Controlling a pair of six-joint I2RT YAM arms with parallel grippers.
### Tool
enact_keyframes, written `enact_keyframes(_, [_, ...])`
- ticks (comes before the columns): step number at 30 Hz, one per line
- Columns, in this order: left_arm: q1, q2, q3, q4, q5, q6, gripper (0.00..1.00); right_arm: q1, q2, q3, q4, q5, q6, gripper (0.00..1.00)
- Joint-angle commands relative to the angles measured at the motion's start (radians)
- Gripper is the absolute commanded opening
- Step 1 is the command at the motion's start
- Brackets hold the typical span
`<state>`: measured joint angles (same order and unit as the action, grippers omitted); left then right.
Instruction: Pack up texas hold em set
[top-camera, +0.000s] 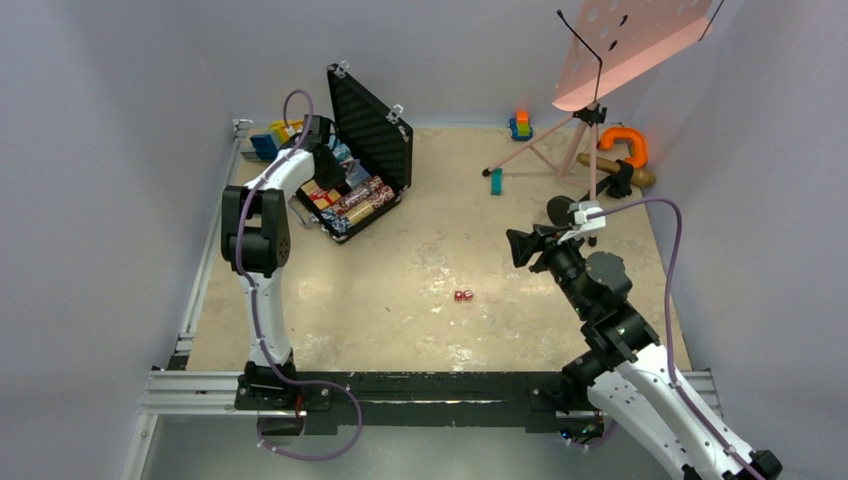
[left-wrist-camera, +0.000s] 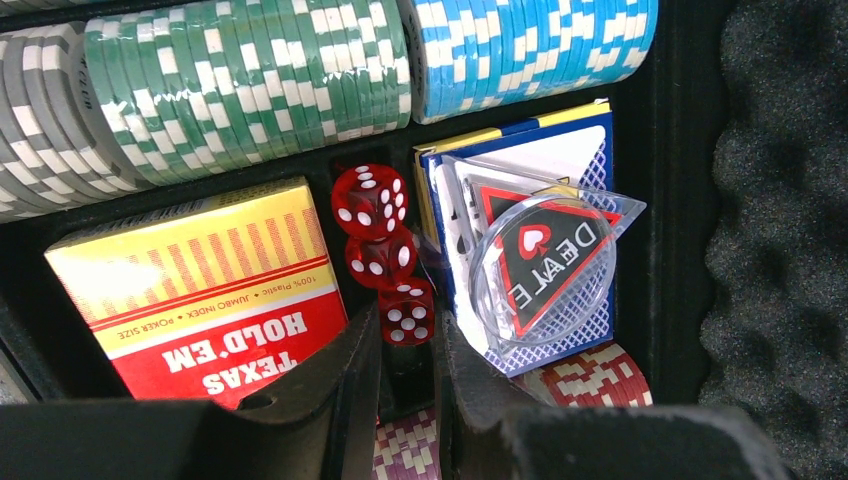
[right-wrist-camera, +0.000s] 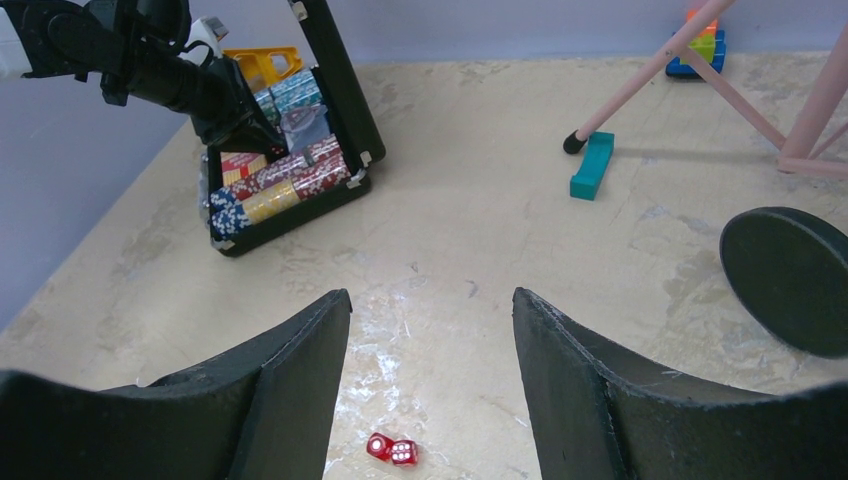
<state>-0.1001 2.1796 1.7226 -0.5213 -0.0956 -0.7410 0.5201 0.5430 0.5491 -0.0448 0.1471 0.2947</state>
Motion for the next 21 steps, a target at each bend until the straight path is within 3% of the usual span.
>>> enact_keyframes(1, [0.008,-0.005,0.028,-0.003,-0.025,-0.007,0.17,-0.002,-0.001,0.003,0.028,0.023,-0.002,0.65])
enact_keyframes(7, [0.008,-0.014,0.029,-0.003,-0.033,-0.009,0.33,-0.003,0.001,0.003,0.026,0.023,-0.001,0.65])
enact_keyframes(13, [0.008,-0.018,0.033,-0.009,-0.041,-0.007,0.42,-0.003,0.001,0.005,0.026,0.022,-0.001,0.65])
enact_keyframes(21, [0.007,-0.051,0.007,0.035,-0.046,-0.002,0.38,-0.002,0.004,0.005,0.027,0.022,0.0,0.65])
